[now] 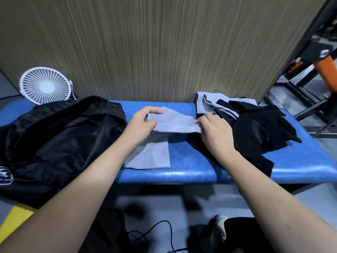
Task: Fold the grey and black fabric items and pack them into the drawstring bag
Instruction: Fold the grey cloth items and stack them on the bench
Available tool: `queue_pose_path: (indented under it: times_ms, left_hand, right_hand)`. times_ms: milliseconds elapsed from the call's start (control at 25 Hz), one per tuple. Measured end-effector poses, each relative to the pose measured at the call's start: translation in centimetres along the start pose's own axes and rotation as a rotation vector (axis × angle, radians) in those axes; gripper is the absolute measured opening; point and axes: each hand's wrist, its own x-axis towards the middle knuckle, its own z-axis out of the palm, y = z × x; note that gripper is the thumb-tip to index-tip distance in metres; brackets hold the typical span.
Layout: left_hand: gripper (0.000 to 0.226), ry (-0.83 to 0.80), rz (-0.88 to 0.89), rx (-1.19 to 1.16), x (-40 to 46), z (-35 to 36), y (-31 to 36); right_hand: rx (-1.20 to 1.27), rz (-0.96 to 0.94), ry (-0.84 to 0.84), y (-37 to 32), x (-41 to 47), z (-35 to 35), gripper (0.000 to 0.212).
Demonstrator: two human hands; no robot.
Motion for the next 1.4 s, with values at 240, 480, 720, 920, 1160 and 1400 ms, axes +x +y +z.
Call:
queue_pose_path:
  times_ms: [240,480,720,920,1160,1400]
  left_hand:
    - [0.043,-0.010,0.056,0.053,-1.9,-3.4,-1.3]
    - [0.032,-0.007,0.103,0.220,-4.5,-4.6,-3.0]
    - [0.033,-0.090,0.130,0.431,-5.9,-4.5,-5.1]
    - [0.040,-0.126,0.098,0.597,-6.7,-3.8,-6.1]
    - [0.053,-0.186,0.119,0.618,-6.9,-3.3,-6.3]
    - [0.052,-0.195,0.087,0.631,-6.9,-3.3,-6.7]
  right_hand:
    - [0.113,0.165,-0.200,-1.9,-0.2,-1.0,0.033]
    - [0.531,0.139,-0.197,-2.5,-1.5,-3.5,0.049]
    - [0.588,0.123,-0.343,-2.6,-3.2,-3.3,0.049]
    - [0.542,0.062,-0.532,-2.5,-3.5,-2.9,0.033]
    - [0.962,0.307,-0.582,-2.0,-3.3,-3.2,0.047]
    - [1.323,0.597,-0.547,-1.6,-3.2,-4.2,0.031]
